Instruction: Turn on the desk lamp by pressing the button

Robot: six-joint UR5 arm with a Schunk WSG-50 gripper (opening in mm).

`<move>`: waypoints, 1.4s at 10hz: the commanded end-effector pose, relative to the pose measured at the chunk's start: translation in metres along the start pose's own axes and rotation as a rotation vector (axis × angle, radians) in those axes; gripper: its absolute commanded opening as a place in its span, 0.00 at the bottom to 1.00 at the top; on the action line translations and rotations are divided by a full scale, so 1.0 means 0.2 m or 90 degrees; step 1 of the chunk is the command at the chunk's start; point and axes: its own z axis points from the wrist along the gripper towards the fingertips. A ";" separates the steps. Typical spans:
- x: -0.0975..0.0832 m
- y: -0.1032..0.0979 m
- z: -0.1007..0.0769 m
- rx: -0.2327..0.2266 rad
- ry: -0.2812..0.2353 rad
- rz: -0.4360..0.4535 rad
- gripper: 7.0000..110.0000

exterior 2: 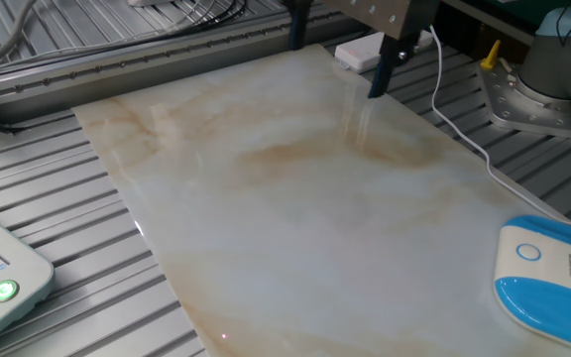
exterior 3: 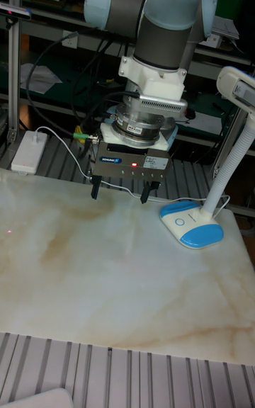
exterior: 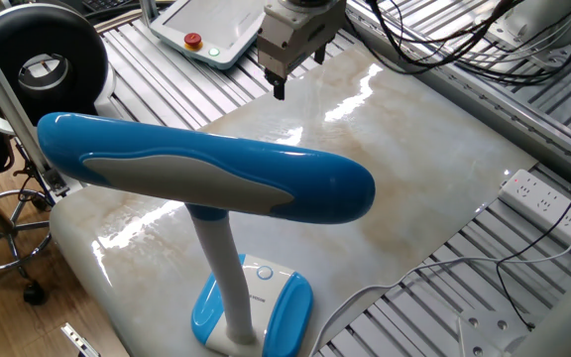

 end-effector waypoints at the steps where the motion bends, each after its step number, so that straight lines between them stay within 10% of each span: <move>1: -0.04 -0.03 0.00 0.018 -0.015 -0.060 0.36; 7: -0.04 -0.02 0.01 0.015 -0.017 -0.081 0.36; 11: -0.05 0.06 0.02 -0.040 -0.031 -0.105 0.36; 12: -0.02 0.06 0.03 -0.043 -0.022 -0.121 0.79; 14: 0.08 0.08 0.03 -0.065 0.019 -0.179 0.79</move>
